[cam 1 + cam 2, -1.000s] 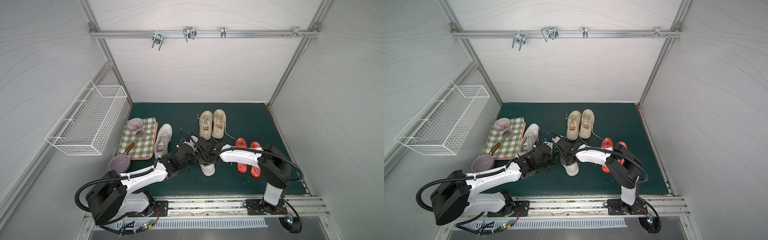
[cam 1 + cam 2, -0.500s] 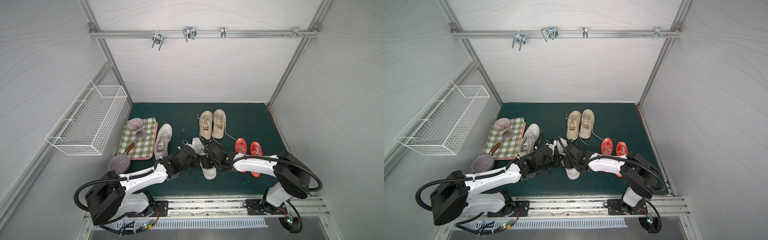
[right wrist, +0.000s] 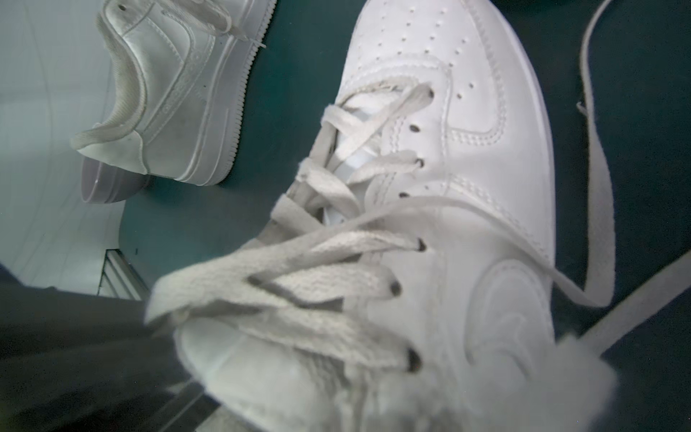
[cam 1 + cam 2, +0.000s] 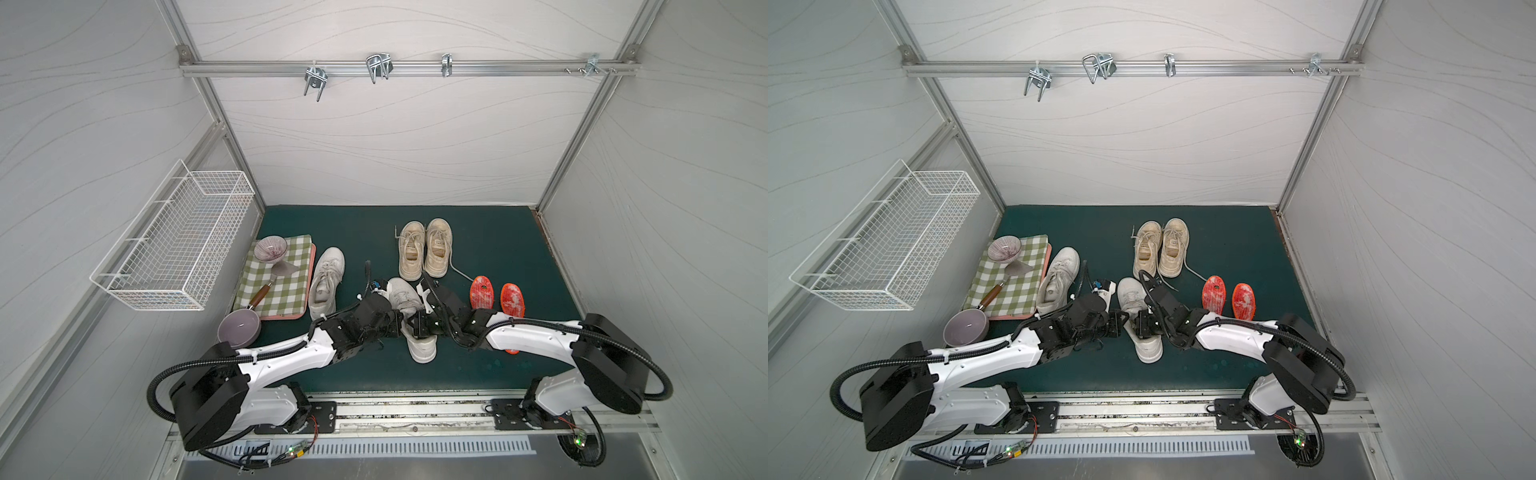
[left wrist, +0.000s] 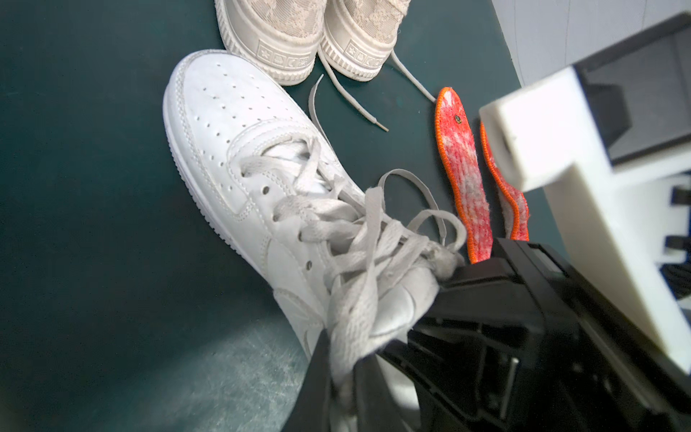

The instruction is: Remove the insole from the shoe

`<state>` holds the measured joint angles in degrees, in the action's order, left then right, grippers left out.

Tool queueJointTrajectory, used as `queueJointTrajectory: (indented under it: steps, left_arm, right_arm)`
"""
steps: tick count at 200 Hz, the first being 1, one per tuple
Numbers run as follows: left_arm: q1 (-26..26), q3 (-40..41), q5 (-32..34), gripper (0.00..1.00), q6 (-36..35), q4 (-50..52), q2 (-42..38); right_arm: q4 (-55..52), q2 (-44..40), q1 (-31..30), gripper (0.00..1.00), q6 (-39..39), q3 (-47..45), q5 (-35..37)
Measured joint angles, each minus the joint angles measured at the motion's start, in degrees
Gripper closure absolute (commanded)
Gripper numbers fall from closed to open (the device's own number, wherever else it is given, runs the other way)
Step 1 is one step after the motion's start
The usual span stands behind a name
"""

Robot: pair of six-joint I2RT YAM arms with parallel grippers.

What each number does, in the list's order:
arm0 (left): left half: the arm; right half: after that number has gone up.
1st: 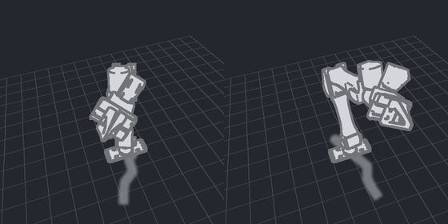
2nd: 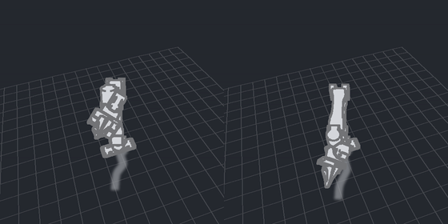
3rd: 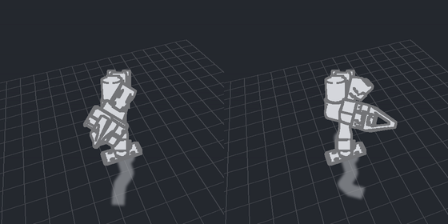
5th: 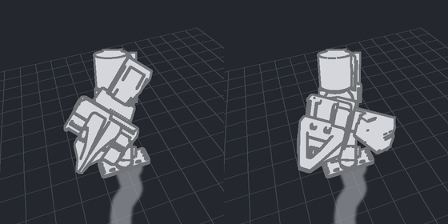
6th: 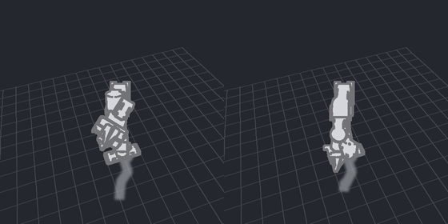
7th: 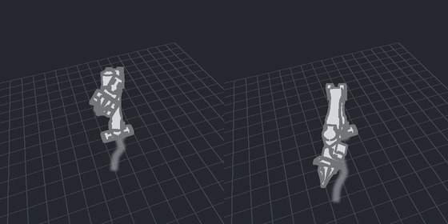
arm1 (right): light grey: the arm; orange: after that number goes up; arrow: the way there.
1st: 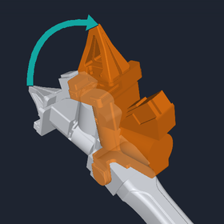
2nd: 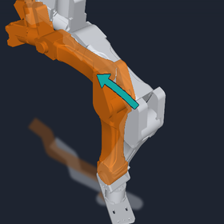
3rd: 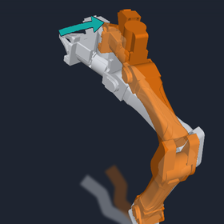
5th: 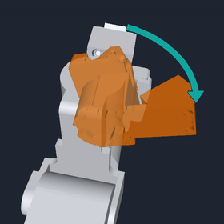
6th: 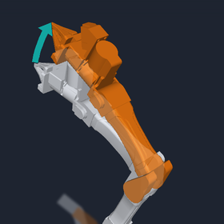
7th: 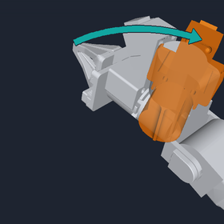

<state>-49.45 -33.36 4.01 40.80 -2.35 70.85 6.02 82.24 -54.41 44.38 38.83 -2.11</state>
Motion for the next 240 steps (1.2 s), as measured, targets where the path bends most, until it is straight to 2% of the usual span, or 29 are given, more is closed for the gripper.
queueJointTrajectory:
  steps: [80,144,181,240]
  left_arm:
    - [0.09,-0.87,0.48,1.00,0.59,2.12,0.11]
    - [1.09,-4.37,-0.52,1.00,0.50,4.00,3.39]
    - [3.41,-5.11,0.04,1.00,0.04,5.35,4.50]
    - [4.87,-6.38,0.57,1.00,-0.09,6.56,4.83]
  right_arm:
    - [8.44,-4.57,1.97,1.00,2.86,-4.92,-6.91]
    - [16.65,-7.34,2.93,1.00,3.76,-8.81,-10.23]
    - [19.91,-8.50,3.04,1.00,3.52,-9.44,-13.64]
    - [19.43,-14.05,2.84,1.00,0.92,-9.46,-16.13]
